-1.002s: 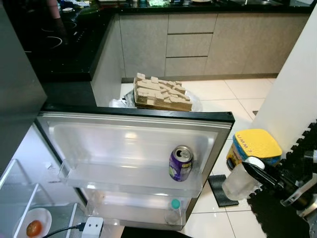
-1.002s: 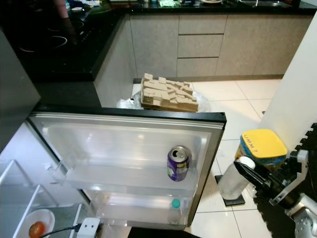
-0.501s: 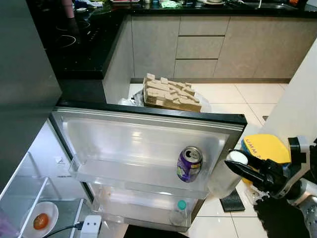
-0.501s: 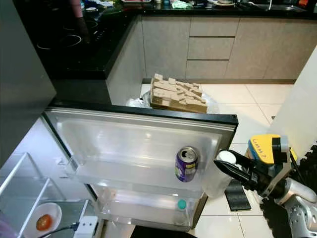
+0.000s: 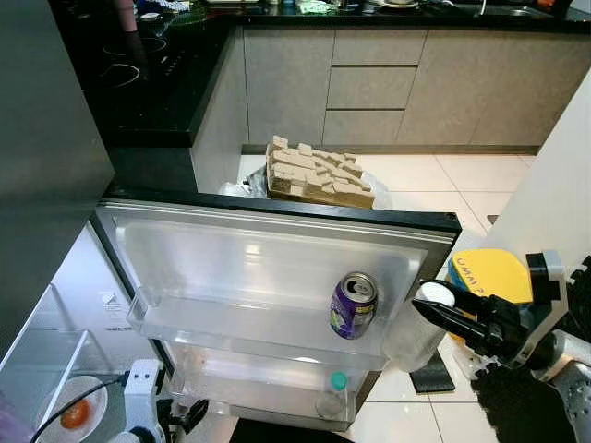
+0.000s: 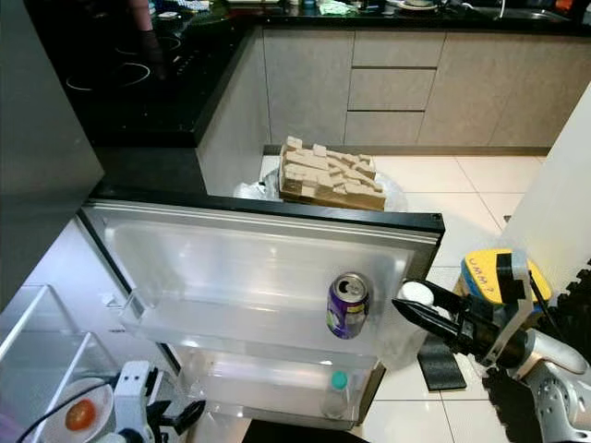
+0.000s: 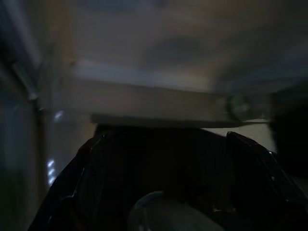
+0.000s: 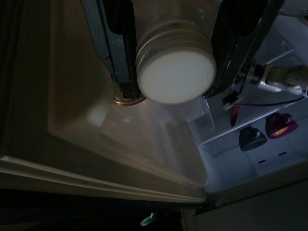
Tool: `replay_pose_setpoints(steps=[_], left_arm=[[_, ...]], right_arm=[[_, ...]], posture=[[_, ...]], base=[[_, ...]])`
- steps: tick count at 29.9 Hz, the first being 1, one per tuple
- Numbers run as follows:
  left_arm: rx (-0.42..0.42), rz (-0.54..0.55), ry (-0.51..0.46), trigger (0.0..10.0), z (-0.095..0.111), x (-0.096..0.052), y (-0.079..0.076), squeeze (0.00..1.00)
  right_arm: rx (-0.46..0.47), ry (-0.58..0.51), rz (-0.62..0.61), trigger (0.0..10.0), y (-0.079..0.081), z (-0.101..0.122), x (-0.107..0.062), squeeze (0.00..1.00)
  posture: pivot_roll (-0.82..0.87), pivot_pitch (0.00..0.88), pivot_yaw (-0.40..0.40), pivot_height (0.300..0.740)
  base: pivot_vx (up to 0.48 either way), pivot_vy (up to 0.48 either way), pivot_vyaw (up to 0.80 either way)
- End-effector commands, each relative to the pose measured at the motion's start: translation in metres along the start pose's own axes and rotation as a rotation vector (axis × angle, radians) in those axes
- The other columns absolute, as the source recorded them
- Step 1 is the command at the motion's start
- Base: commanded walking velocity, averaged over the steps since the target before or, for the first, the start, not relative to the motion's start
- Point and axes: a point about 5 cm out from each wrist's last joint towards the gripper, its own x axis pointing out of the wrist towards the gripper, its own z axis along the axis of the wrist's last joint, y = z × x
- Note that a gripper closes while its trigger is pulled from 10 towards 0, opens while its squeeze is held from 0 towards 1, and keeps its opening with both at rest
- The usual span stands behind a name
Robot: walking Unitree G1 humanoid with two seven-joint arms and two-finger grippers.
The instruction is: Restocking fridge
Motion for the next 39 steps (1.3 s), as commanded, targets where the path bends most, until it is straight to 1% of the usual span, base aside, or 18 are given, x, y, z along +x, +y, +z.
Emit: replay_pose_setpoints(steps=[1, 3, 4, 5, 6, 7, 8, 9, 10, 14, 19, 21, 25, 26, 31, 32, 34, 39], left_arm=[[0.052, -0.117, -0.043, 10.0, 0.016, -0.005, 0.003, 0.00], [0.122, -0.212, -0.059, 10.0, 0.025, -0.009, 0.003, 0.00], [0.122, -0.212, -0.059, 10.0, 0.025, -0.009, 0.003, 0.00], [0.159, -0.246, -0.066, 10.0, 0.030, -0.011, 0.002, 0.00], [0.201, -0.334, -0.078, 10.0, 0.036, -0.014, 0.000, 0.00], [0.201, -0.334, -0.078, 10.0, 0.036, -0.014, 0.000, 0.00], [0.221, -0.394, -0.077, 10.0, 0.039, -0.016, -0.002, 0.00], [0.257, -0.492, -0.065, 10.0, 0.044, -0.019, -0.006, 0.00], [0.257, -0.492, -0.065, 10.0, 0.044, -0.019, -0.006, 0.00], [0.323, -0.615, -0.037, 10.0, 0.055, -0.026, -0.011, 0.00], [0.371, -0.670, -0.030, 10.0, 0.065, -0.031, -0.012, 0.00], [0.397, -0.723, -0.027, 10.0, 0.072, -0.037, -0.015, 0.00], [0.410, -0.771, -0.007, 10.0, 0.073, -0.046, -0.017, 0.00], [0.410, -0.771, -0.007, 10.0, 0.073, -0.046, -0.017, 0.00], [0.408, -0.802, 0.008, 10.0, 0.076, -0.055, -0.019, 0.00], [0.408, -0.802, 0.008, 10.0, 0.076, -0.055, -0.019, 0.00], [0.409, -0.812, 0.019, 10.0, 0.075, -0.058, -0.020, 0.00], [0.406, -0.814, 0.023, 10.0, 0.074, -0.060, -0.021, 0.00]], right_arm=[[-0.017, 0.027, -0.004, 10.0, 0.000, 0.002, 0.000, 0.00], [-0.018, 0.033, -0.008, 10.0, -0.001, 0.001, 0.000, 0.00], [-0.018, 0.033, -0.008, 10.0, -0.001, 0.001, 0.000, 0.00], [-0.018, 0.035, -0.010, 10.0, -0.001, 0.001, 0.000, 0.00], [-0.019, 0.037, -0.013, 10.0, -0.002, 0.001, 0.000, 0.00], [-0.019, 0.037, -0.013, 10.0, -0.002, 0.001, 0.000, 0.00], [-0.019, 0.040, -0.015, 10.0, -0.002, 0.001, 0.000, 0.00], [-0.020, 0.044, -0.018, 10.0, -0.003, 0.001, 0.001, 0.00], [-0.020, 0.044, -0.018, 10.0, -0.003, 0.001, 0.001, 0.00], [-0.025, 0.047, -0.024, 10.0, -0.004, 0.002, 0.001, 0.00], [-0.033, 0.050, -0.033, 10.0, -0.007, 0.002, 0.003, 0.00], [-0.048, 0.073, -0.026, 10.0, -0.007, 0.001, 0.008, 0.00], [-0.063, 0.053, -0.010, 10.0, -0.007, 0.005, 0.017, 0.00], [-0.063, 0.053, -0.010, 10.0, -0.007, 0.005, 0.017, 0.00], [-0.064, 0.055, 0.060, 10.0, -0.001, 0.004, 0.036, 0.00], [-0.064, 0.055, 0.060, 10.0, -0.001, 0.004, 0.036, 0.00], [-0.067, 0.053, 0.097, 10.0, 0.003, 0.006, 0.044, 0.00], [-0.070, 0.044, 0.122, 10.0, 0.005, 0.009, 0.048, 0.00]], posture=[[0.04, 0.000, -0.008, 0.740], [0.04, 0.000, -0.008, 0.740], [0.04, 0.000, -0.008, 0.740], [0.04, 0.000, -0.008, 0.740], [0.03, 0.000, -0.011, 0.740], [0.03, 0.000, -0.011, 0.740], [0.03, 0.000, -0.011, 0.740], [0.03, 0.000, -0.011, 0.740], [0.03, 0.000, -0.011, 0.740], [0.03, 0.000, -0.011, 0.740], [0.03, 0.000, -0.011, 0.740], [0.03, 0.000, -0.011, 0.740], [0.03, 0.000, -0.007, 0.740], [0.03, 0.000, -0.007, 0.740], [0.04, 0.000, -0.008, 0.740], [0.04, 0.000, -0.008, 0.740], [0.04, 0.000, -0.008, 0.740], [0.04, 0.000, -0.008, 0.740]], base=[[0.000, 0.000, 0.00], [0.000, 0.000, 0.00], [0.000, 0.000, 0.00], [0.000, 0.000, 0.00], [0.000, 0.000, 0.00], [0.000, 0.000, 0.00], [0.000, 0.000, 0.00], [0.000, 0.000, 0.00], [0.000, 0.000, 0.00], [0.000, 0.000, 0.00], [0.000, 0.000, 0.00], [0.000, 0.000, 0.00], [0.000, 0.000, 0.00], [0.000, 0.000, 0.00], [0.000, 0.000, 0.00], [0.000, 0.000, 0.00], [0.000, 0.000, 0.00], [0.000, 0.000, 0.00]])
